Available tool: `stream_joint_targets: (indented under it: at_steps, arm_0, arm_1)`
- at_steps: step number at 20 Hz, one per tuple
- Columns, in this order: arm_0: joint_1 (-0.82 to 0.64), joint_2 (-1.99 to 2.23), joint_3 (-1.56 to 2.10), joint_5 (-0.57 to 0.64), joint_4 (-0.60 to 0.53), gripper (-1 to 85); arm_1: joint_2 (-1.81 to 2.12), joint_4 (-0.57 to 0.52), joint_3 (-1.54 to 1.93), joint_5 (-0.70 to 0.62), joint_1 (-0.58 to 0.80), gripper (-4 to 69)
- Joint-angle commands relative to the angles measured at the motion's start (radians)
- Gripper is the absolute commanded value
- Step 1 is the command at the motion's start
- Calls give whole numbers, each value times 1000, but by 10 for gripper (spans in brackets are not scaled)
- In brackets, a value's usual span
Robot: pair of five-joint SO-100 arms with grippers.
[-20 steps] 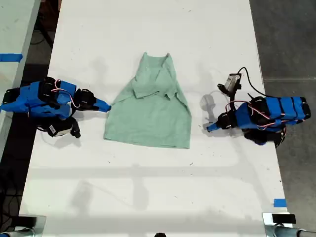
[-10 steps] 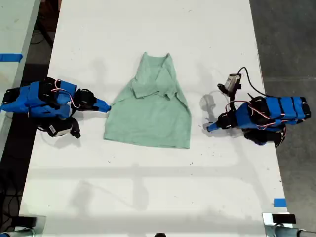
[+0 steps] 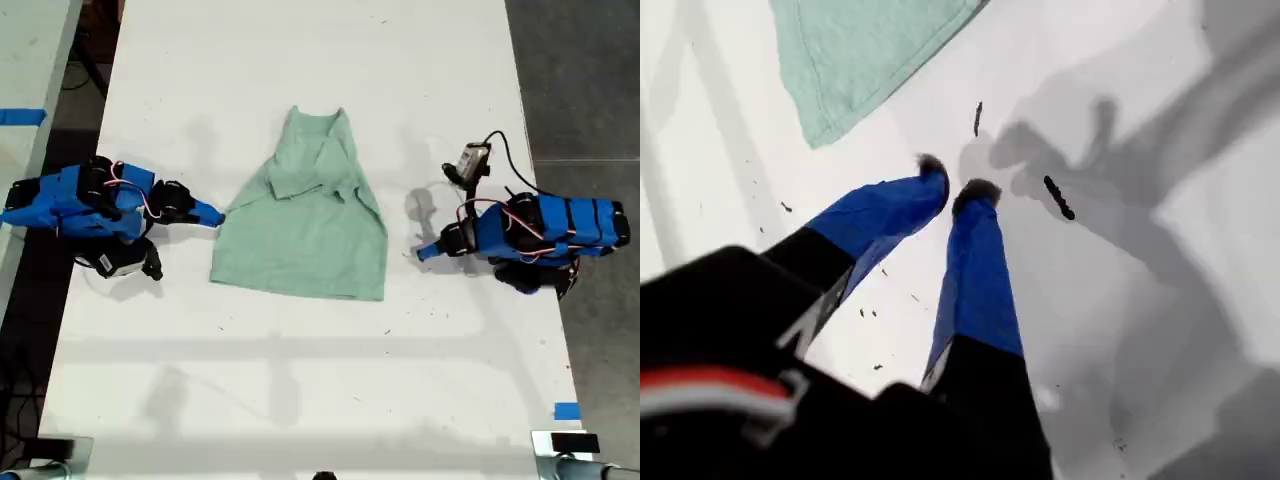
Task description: Fold t shirt
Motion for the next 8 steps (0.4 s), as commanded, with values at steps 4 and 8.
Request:
stream_joint_targets:
  at_steps: [4, 8]
  arm_0:
    - [8, 8, 8, 0, -14, 31]
    - [18, 8, 9, 0, -14, 29]
  arm_1:
    - [20, -183, -80, 55, -35, 69]
    - [15, -112, 60, -2, 229, 4]
